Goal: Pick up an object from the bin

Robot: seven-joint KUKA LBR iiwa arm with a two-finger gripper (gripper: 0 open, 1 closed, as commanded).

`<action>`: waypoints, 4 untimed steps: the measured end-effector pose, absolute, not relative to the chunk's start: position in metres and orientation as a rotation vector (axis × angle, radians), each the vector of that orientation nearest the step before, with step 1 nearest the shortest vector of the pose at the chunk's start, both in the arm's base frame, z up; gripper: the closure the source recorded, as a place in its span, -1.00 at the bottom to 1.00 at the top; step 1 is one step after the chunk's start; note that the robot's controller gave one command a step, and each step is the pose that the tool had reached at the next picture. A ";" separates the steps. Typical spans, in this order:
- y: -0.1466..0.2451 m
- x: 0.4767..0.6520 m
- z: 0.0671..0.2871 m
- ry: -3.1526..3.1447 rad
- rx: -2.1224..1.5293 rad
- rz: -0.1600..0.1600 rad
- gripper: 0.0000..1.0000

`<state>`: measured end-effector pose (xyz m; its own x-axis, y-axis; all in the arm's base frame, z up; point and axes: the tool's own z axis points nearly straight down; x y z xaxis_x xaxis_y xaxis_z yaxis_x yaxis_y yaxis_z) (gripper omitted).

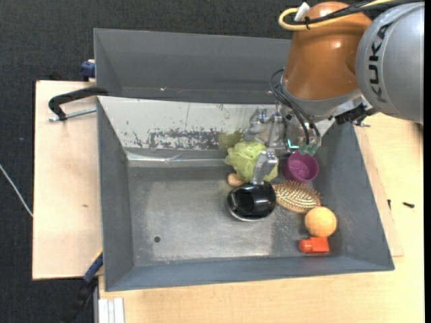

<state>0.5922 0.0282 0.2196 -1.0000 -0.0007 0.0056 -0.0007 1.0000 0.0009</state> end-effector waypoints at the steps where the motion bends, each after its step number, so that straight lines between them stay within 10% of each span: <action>1: 0.028 0.594 0.224 -3.144 0.000 -0.002 -1.00; 2: 0.012 0.591 0.146 -3.147 -0.029 -0.003 -1.00; 4: 0.015 0.595 0.135 -3.143 -0.182 -0.004 -1.00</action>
Offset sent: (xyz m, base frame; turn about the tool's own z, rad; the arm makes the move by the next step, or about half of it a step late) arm -0.0070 -0.0338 -0.1496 0.0378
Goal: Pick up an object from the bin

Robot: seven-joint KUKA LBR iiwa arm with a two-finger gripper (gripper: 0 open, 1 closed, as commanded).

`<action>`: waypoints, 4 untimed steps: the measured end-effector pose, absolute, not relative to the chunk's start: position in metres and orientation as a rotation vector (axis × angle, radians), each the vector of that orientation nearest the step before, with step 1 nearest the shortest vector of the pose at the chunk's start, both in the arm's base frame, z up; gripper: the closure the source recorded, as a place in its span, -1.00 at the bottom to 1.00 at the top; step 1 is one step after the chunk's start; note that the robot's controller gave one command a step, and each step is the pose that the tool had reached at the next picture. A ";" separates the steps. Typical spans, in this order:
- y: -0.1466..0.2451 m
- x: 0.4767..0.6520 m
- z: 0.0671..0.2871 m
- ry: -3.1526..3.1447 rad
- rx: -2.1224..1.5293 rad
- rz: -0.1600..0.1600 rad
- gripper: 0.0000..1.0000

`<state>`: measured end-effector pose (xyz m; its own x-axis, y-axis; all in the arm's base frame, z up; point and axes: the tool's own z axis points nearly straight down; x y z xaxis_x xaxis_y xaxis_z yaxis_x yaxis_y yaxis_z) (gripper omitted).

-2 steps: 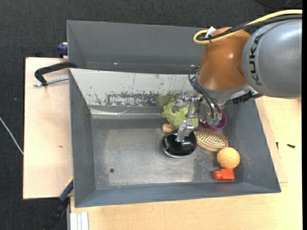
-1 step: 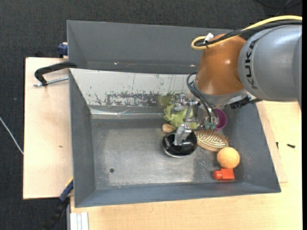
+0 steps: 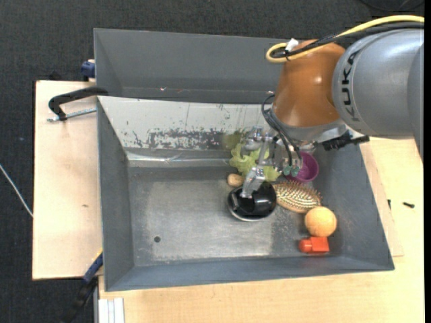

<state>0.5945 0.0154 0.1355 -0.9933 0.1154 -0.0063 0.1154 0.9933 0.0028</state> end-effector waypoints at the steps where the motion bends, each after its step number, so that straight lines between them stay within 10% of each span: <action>1: 0.017 0.601 0.096 3.108 0.298 0.013 -1.00; 2: 0.015 0.591 0.116 3.128 0.289 0.005 1.00; 4: 0.013 0.591 0.124 3.129 0.289 0.002 1.00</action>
Offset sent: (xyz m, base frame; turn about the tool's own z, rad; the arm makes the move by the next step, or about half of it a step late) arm 0.0063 -0.0100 -0.0655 0.1243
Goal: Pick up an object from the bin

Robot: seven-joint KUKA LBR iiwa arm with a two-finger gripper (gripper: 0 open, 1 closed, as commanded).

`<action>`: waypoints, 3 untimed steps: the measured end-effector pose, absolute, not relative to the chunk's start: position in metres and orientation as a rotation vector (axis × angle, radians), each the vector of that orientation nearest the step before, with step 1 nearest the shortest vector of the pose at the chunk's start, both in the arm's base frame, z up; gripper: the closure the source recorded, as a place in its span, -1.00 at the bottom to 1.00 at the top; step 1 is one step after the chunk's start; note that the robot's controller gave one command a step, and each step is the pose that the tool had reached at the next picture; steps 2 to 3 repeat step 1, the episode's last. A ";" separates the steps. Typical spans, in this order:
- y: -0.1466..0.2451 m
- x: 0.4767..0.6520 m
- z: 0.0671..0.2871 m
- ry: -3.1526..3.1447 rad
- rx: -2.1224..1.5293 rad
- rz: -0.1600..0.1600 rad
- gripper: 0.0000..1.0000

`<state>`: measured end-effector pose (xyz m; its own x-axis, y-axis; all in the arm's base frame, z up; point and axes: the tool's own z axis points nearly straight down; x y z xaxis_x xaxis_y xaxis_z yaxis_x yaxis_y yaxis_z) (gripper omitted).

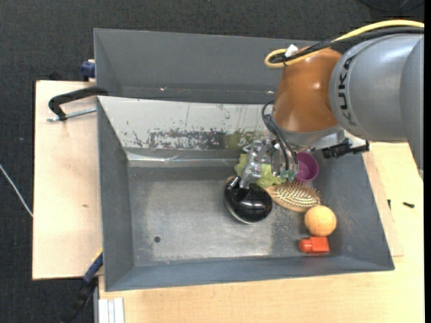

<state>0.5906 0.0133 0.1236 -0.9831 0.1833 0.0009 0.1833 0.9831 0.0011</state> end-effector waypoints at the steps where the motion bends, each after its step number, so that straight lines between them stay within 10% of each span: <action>1: 0.013 0.590 0.126 -3.128 -0.288 -0.001 1.00; 3: 0.013 0.590 0.126 -3.128 -0.288 -0.001 1.00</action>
Offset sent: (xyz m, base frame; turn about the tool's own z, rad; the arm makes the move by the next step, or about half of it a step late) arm 0.0001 -0.0001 0.0162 0.0000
